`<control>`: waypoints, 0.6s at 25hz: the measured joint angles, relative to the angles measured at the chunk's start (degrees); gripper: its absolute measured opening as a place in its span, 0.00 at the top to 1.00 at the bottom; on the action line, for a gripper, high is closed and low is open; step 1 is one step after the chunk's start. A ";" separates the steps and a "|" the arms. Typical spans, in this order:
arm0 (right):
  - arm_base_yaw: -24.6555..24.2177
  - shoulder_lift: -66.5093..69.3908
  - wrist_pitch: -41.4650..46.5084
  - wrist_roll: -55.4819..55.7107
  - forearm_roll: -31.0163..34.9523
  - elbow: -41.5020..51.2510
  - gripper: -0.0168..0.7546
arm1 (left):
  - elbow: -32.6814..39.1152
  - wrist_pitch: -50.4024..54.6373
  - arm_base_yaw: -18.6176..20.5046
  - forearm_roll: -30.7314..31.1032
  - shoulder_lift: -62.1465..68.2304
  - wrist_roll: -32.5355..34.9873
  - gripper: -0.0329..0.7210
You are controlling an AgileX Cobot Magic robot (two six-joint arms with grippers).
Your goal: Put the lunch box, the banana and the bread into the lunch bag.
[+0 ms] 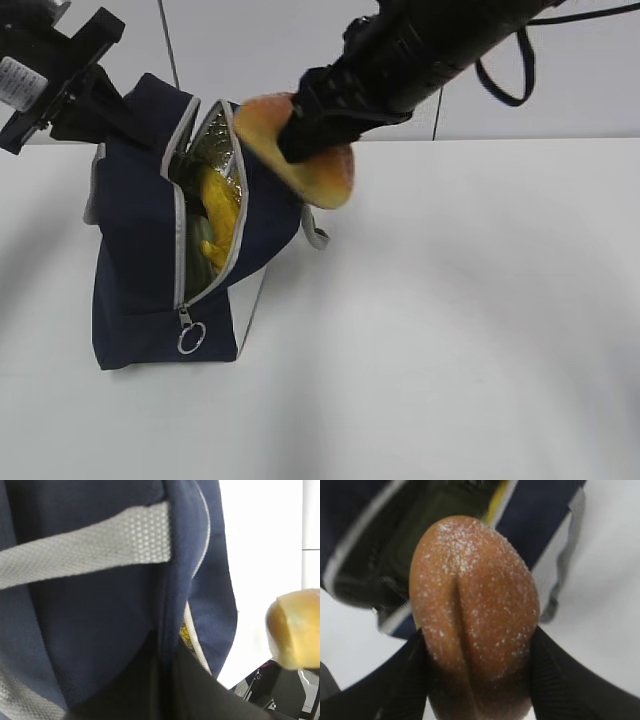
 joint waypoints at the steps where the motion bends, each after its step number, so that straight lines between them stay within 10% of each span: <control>1: 0.00 0.74 -1.48 0.07 2.99 -0.03 0.46 | 0.00 0.00 0.00 0.00 0.00 0.00 0.96; 15: 0.22 15.49 -6.97 0.02 28.08 -8.49 0.46 | 0.00 -0.87 0.00 -0.19 0.00 0.00 0.96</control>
